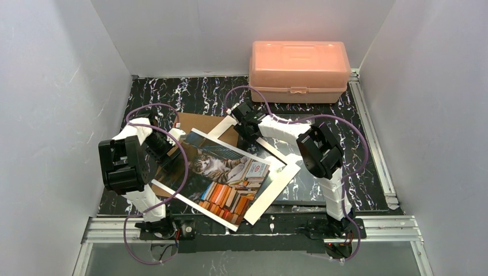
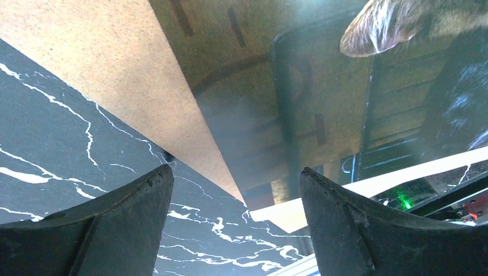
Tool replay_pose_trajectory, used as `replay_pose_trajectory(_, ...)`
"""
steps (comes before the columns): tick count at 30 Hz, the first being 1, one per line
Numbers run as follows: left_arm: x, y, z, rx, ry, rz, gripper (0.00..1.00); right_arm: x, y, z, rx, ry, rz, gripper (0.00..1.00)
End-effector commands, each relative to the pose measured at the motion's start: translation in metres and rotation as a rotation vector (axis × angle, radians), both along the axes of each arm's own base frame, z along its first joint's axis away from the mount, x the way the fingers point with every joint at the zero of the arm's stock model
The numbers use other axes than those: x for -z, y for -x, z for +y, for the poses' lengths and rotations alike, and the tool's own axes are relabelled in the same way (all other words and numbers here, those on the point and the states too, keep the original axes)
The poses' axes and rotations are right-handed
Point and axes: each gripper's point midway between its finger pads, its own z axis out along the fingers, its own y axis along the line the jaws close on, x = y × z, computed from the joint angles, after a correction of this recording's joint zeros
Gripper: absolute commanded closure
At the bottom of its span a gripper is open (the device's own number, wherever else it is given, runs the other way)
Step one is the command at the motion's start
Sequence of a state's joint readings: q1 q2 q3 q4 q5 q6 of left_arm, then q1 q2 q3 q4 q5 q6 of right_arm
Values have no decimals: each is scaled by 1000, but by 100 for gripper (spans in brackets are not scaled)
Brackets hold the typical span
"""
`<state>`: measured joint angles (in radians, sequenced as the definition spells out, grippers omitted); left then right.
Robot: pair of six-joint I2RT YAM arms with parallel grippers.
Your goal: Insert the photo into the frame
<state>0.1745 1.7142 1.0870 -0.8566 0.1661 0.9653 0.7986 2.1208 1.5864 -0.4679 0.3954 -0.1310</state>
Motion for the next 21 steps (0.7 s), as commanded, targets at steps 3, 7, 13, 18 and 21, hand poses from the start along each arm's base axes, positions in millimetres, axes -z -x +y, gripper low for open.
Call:
replay_pose_trajectory(3, 4, 3, 2, 9, -18, 10, 22, -12, -19, -6, 55, 7, -73, 40)
replay_pose_trajectory(7, 9, 2, 7, 22, -49, 3, 23, -19, -27, -17, 105, 13, -108, 44)
replay_pose_trajectory(13, 13, 1, 13, 33, -83, -1, 23, -29, -31, -32, 158, 2, -145, 49)
replay_pose_trajectory(18, 17, -2, 14, 32, -89, -1, 24, -31, -31, -49, 204, 10, -154, 53)
replay_pose_trajectory(21, 18, -5, 14, 29, -88, -3, 24, -33, -31, -57, 224, 8, -160, 56)
